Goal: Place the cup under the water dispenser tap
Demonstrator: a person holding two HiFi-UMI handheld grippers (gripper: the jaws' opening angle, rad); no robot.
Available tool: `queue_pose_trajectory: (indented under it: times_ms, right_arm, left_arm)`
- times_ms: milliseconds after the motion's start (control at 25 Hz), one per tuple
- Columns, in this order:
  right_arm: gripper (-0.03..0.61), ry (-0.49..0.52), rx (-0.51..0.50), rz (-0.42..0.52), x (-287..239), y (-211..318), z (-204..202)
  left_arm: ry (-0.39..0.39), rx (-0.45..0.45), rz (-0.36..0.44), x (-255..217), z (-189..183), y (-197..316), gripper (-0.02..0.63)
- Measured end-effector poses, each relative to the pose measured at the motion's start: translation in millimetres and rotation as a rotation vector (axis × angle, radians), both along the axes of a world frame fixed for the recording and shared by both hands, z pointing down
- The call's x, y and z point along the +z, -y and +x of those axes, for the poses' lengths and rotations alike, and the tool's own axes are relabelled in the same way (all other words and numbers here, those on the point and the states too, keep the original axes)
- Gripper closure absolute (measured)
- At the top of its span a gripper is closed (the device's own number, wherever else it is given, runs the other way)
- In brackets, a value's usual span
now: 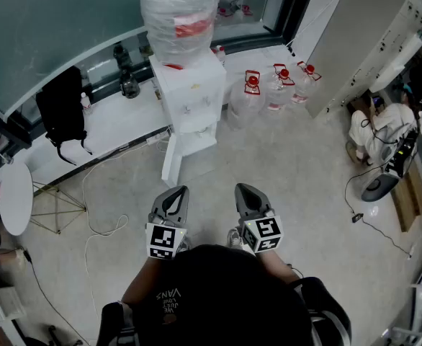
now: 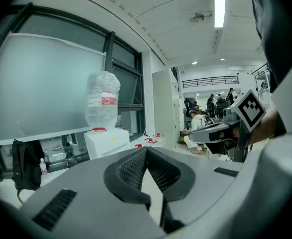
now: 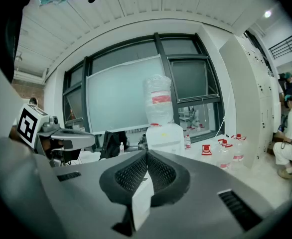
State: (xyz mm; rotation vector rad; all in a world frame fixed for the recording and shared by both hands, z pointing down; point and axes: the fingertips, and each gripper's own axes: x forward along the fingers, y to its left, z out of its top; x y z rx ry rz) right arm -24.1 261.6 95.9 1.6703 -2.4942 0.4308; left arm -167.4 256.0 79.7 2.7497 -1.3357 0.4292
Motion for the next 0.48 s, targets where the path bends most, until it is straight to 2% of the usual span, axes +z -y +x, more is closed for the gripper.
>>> queue_pose_trajectory:
  times_ms: [320, 480]
  right_arm:
    - [0.534, 0.051, -0.058, 0.003, -0.8, 14.4, 36.2]
    - [0.534, 0.036, -0.122, -0.029, 9.4, 24.7, 62.2]
  left_arm:
    - [-0.142, -0.078, -0.03, -4.2, 32.3, 17.9, 0.594]
    - [-0.153, -0.149, -0.083, 5.9, 53.3, 27.8, 0.592]
